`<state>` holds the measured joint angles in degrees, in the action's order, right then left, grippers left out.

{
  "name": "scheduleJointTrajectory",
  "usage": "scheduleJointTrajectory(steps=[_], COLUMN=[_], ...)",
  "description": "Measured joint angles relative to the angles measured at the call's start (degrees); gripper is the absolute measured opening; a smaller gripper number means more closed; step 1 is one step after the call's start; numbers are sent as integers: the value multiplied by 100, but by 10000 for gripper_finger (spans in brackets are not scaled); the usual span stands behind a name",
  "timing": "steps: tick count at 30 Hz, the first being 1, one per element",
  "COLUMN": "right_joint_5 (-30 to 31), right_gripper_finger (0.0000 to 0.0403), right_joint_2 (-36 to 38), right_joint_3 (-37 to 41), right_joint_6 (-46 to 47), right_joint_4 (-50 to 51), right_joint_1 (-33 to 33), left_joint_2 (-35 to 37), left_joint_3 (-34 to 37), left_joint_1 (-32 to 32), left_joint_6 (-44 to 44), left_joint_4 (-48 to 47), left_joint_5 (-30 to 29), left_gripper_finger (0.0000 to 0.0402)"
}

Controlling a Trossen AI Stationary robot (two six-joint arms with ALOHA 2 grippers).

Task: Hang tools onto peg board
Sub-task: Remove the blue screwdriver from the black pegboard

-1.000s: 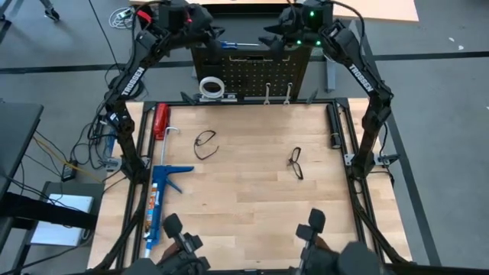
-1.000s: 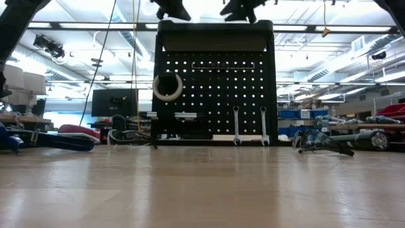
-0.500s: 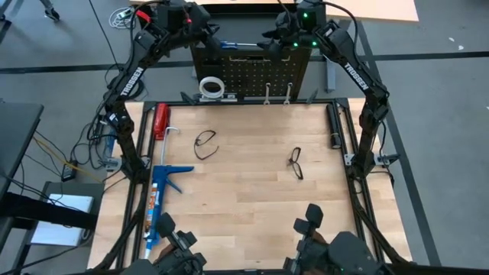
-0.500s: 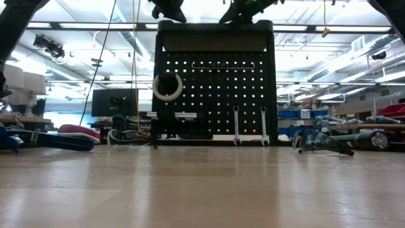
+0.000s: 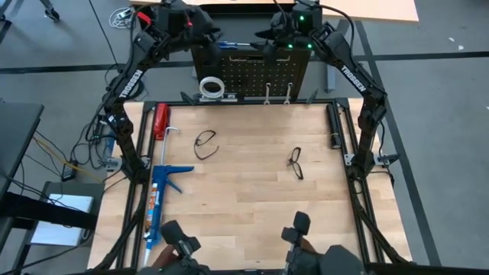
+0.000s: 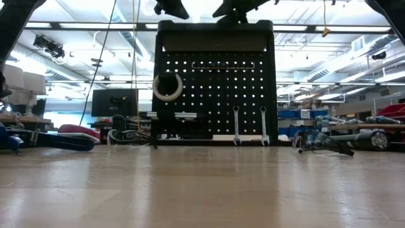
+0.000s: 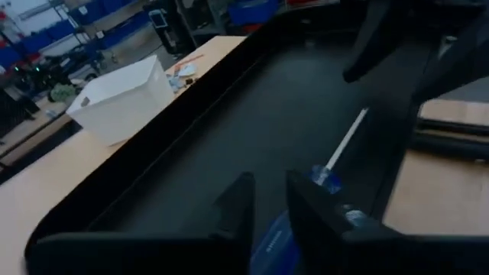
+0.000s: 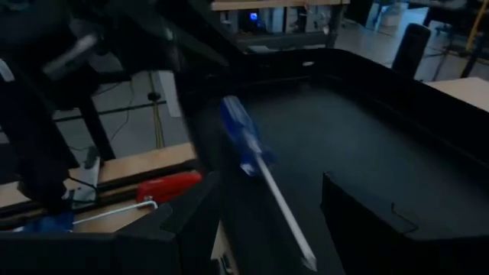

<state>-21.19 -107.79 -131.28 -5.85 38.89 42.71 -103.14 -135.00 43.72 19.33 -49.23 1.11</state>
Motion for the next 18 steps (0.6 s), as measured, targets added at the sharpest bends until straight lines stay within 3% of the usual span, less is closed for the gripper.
scheduleJointTrajectory(steps=[5,8,14,18], right_joint_5=[7,43,60,59], right_gripper_finger=[228,228,228,228], right_joint_2=[0,0,0,0], right_joint_3=[0,0,0,0], right_joint_6=[-43,-24,293,476], right_joint_4=[-255,-383,-347,-338], right_joint_1=[-120,-114,-91,-119], left_joint_2=[-117,-159,-140,-95], left_joint_3=[1,4,2,0], left_joint_1=[-28,-28,-33,-110], left_joint_6=[508,878,1031,-88], left_joint_4=[-197,-111,99,754], left_joint_5=[-175,-478,-1130,-2179], left_gripper_finger=[164,191,197,196])
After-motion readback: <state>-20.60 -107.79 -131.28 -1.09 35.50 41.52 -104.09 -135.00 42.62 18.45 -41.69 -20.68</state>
